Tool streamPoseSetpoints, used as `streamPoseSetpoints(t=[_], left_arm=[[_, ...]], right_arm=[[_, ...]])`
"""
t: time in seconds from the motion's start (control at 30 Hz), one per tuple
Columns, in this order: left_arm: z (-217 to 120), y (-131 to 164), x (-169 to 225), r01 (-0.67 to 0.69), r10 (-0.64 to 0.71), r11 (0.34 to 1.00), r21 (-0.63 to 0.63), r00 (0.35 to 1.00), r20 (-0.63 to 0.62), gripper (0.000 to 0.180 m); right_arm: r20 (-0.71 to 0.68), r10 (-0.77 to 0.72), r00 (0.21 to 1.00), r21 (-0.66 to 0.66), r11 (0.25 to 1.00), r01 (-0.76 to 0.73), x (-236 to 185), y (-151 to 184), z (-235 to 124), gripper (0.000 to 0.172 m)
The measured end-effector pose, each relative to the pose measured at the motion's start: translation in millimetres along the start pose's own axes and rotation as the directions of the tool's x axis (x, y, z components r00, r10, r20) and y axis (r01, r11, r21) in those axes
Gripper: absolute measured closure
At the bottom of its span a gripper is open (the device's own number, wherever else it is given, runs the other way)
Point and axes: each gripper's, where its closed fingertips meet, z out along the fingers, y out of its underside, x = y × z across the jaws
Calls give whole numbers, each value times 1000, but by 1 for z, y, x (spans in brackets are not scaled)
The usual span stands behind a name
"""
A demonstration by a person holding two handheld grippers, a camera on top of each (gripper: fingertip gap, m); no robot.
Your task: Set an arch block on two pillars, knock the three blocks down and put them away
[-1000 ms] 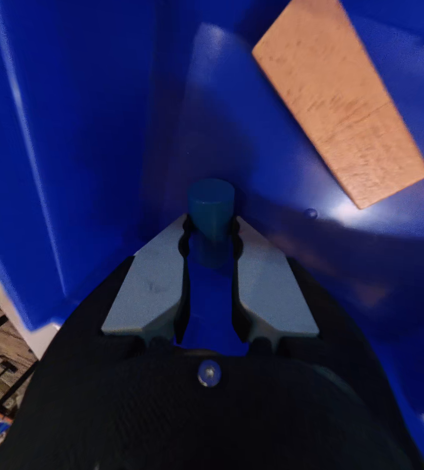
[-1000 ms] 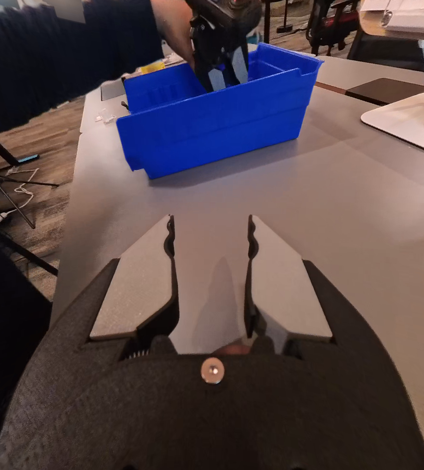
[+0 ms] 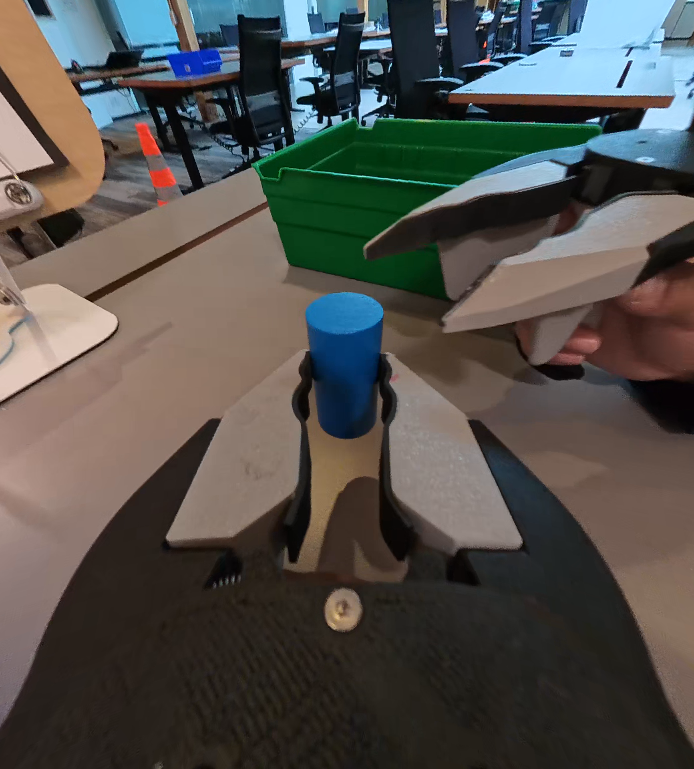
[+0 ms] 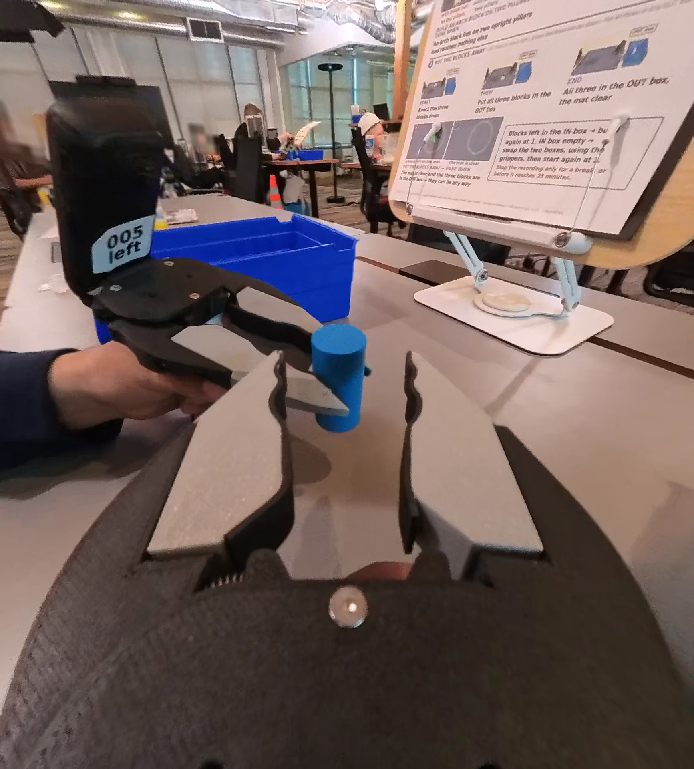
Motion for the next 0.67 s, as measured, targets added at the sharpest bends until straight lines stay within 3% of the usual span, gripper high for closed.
streamPoseSetpoints(t=[0.13,0.3,0.5,0.67], left_arm=[[-2,8,-9,57,-57,998,4,998,19,151],[-5,15,-11,-22,23,1000,-14,997,71,151],[-5,9,9,-5,5,1000,-4,1000,-24,151],[-4,8,7,-26,26,1000,-8,1000,-16,151]], right_arm=[[40,18,999,-3,1000,-18,3,5,23,114],[72,-6,997,-1,1000,6,-9,6,35,119],[58,52,997,-9,999,-52,-6,10,28,121],[96,125,987,-16,992,-124,1,13,32,115]])
